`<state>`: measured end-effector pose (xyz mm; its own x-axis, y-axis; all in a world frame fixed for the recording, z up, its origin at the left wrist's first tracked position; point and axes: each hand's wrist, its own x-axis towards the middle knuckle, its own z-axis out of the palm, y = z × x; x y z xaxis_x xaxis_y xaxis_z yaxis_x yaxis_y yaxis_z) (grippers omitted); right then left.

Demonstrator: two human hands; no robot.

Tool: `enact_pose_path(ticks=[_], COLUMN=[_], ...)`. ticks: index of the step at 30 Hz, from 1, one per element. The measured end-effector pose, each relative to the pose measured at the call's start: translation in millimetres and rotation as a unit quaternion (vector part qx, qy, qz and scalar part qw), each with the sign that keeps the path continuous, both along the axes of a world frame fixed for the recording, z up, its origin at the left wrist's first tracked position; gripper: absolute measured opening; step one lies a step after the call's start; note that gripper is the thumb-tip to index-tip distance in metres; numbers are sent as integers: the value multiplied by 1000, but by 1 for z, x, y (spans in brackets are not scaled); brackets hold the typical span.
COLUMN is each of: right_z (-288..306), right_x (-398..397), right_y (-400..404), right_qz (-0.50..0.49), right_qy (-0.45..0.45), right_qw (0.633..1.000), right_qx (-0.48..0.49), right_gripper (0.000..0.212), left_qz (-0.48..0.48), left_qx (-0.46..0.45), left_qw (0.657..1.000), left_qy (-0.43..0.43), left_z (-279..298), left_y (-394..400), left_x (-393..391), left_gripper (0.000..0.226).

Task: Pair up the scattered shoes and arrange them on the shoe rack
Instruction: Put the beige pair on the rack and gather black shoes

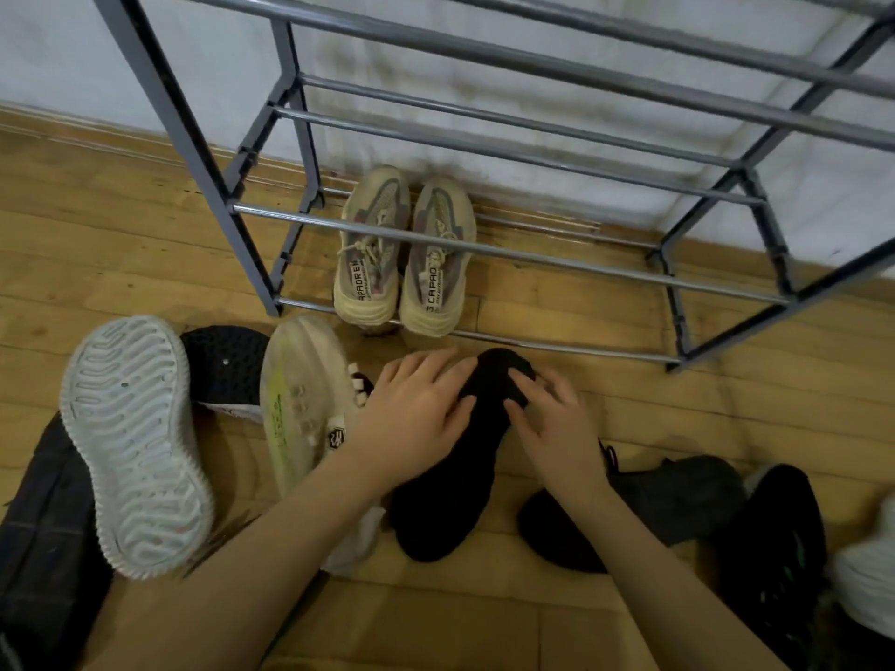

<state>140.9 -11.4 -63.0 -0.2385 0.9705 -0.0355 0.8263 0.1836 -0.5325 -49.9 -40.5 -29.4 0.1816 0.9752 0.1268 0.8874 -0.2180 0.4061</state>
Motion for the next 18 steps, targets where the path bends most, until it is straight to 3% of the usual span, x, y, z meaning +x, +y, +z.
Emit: enact_pose_path(ticks=[4,9,13,18], right_z=[-15,-29,-32,-29], right_x=[25,25,20,18], right_y=[-8,9,15,3], right_qz=[-1,-20,11,-24], right_qy=[-59,-57,-38,94], right_qw=[997,992,990,993], right_qx=[-42,-114,-138,-69], right_gripper=[51,58,53,52], left_qz=[-13,-9,-24,7], left_qx=[-26,-167,-233,-133], left_qw=[996,976,967,991], left_qy=[89,142,105,-5], left_z=[-17,-48,-60,-55], left_y=[5,29,35,25], left_x=[26,35,41,48], left_gripper=[52,62,65,64])
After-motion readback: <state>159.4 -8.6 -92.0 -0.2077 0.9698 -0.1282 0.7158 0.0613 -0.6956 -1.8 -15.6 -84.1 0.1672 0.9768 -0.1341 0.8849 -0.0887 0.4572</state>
